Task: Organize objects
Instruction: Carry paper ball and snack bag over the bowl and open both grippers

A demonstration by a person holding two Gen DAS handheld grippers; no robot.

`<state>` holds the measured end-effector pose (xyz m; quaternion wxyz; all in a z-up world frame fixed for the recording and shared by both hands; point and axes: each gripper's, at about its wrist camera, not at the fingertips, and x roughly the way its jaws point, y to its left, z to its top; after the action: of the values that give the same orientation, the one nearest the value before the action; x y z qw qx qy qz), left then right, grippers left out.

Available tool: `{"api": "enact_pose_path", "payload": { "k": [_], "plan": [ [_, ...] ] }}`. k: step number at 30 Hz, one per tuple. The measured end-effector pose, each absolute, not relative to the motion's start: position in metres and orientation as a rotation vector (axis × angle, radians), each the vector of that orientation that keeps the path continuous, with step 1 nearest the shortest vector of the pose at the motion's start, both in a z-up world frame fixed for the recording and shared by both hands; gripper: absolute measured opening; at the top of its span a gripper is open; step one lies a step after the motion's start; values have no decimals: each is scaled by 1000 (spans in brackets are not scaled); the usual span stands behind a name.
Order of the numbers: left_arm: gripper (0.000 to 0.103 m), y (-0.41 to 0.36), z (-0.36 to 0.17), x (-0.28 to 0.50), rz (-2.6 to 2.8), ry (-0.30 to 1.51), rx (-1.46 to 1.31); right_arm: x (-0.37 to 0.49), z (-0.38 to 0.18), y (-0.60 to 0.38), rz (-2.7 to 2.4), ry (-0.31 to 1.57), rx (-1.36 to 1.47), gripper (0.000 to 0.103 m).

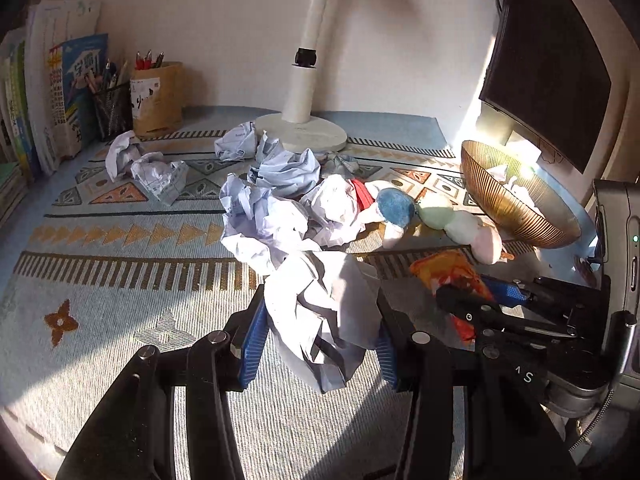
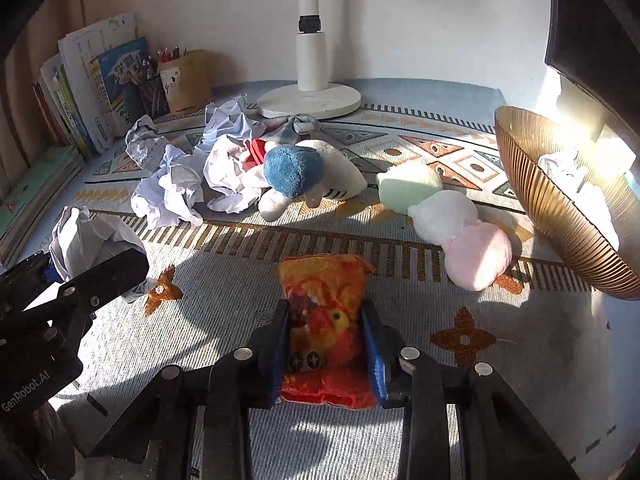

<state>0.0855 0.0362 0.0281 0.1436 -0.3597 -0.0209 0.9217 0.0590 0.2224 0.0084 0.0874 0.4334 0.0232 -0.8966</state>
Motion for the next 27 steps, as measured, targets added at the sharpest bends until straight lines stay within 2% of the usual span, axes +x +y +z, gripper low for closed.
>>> {"api": "enact_pose_path", "payload": {
  "k": [5, 7, 13, 20, 23, 27],
  "plan": [
    [46, 36, 26, 84, 2673, -53, -1063, 62, 8, 219, -2692, 92, 1281, 37],
    [46, 37, 25, 82, 2681, -46, -1081, 65, 9, 220, -2690, 81, 1260, 32],
    [46, 60, 46, 81, 2614, -80, -1044, 82, 39, 267, -2677, -216, 1146, 31],
    [46, 147, 129, 58, 2461, 18, -755, 92, 133, 371, -3095, -425, 776, 31],
    [46, 193, 144, 38, 2403, 50, -693, 78, 145, 407, -3212, -509, 777, 31],
    [46, 241, 135, 5, 2357, 36, -738, 58, 141, 433, -3246, -589, 832, 32]
  ]
}}
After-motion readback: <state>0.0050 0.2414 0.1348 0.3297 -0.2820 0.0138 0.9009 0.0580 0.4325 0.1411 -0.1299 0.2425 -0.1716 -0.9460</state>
